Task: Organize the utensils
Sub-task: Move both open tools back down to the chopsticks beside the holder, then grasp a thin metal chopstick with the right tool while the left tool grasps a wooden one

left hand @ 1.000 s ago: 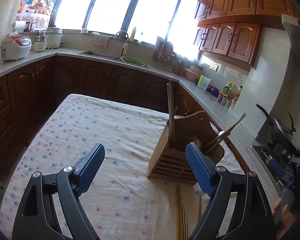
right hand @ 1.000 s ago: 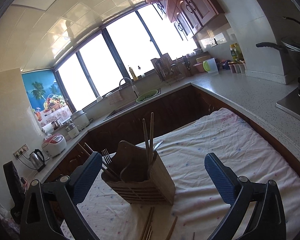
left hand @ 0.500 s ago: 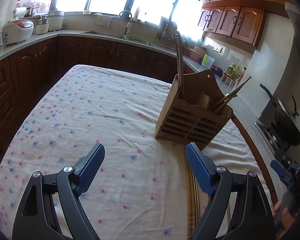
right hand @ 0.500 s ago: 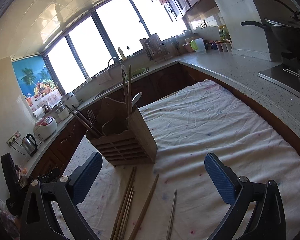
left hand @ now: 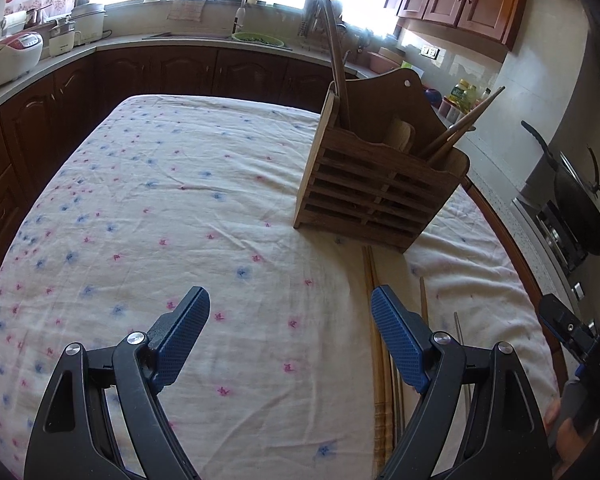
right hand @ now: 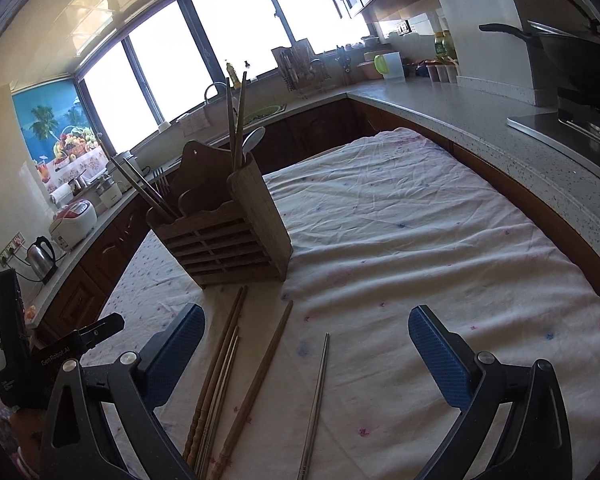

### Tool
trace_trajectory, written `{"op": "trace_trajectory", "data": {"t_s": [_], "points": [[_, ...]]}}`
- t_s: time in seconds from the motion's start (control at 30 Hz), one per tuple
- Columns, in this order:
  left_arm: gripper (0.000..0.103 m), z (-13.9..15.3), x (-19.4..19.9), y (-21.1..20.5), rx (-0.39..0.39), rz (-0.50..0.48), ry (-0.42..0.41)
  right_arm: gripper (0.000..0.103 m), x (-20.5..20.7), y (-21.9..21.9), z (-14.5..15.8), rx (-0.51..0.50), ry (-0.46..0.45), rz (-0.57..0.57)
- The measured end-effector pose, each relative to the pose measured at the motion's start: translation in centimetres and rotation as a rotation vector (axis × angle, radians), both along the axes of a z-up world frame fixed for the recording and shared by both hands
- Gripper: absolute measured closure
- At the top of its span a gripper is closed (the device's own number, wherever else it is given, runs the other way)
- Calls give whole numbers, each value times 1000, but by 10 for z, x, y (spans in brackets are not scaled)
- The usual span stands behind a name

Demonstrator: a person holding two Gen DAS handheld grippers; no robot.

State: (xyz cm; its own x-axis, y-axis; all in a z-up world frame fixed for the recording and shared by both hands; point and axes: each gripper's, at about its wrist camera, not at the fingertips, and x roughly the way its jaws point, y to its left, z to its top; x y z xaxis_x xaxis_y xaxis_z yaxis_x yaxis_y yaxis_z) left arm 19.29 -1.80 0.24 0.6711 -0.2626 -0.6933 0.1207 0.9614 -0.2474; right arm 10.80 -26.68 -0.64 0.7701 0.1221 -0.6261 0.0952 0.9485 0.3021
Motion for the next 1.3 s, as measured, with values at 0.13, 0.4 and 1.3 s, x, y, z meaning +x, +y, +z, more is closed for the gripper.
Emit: {"op": "trace_trajectory", "data": {"t_s": [0.13,0.4,1.3], "points": [[20,-6,10,-15,32,-32,31,4,5,3,-7,-11,32,10],[37,-22,46,-50,58,-108,102,31,23,8,-30,-37,132,32],[93,-51,51,-85,241,-320,121,69,30,15,-69,-52,262,84]]}}
